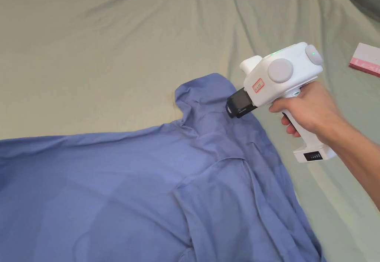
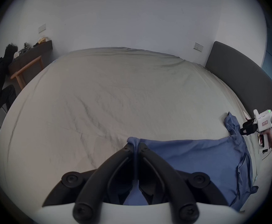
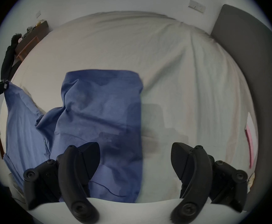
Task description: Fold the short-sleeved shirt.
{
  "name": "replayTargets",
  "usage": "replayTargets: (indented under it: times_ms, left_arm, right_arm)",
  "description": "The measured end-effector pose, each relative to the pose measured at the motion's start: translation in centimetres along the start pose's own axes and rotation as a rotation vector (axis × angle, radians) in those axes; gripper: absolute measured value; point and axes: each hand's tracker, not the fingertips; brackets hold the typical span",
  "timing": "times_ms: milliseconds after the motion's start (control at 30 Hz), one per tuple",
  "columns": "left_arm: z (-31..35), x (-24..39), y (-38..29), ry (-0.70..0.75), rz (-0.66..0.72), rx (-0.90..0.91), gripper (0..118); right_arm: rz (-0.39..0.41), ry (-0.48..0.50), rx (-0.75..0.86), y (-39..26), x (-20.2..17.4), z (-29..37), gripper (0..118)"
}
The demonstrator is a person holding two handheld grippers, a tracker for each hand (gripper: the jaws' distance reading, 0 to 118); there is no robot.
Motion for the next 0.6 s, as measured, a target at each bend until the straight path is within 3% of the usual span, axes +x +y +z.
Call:
replayTargets:
  times_ms: [100, 233, 267, 333, 600]
  left_arm:
    - [0.1, 0.0, -0.2, -0.007, 0.008, 0.002, 1]
    - [0.1, 0.4, -0.1, -0.009, -0.031, -0.002, 1]
    - [0.2, 0.4, 0.0, -0.011, -0.03, 0.001, 1]
    - [0.4, 0.3, 0.1, -0.014, -0.009, 0.011, 1]
    - [3.2, 0.6, 0.4, -0.015, 0.005, 0.065, 2]
  right_arm:
    - [-0.042, 0.064, -0.014, 0.4, 0.0, -1.1, 81]
    - [-0.016, 0.006, -0.01, 0.3, -0.4, -1.7, 56]
    - [-0.036, 0.006, 0.02, 0.1, -0.5, -1.3, 56]
    - [0.019, -0.049, 0.053, -0.1, -0.7, 0.0, 0]
    - [0.033, -0.085, 0.193, -1.7, -1.4, 4.9, 0]
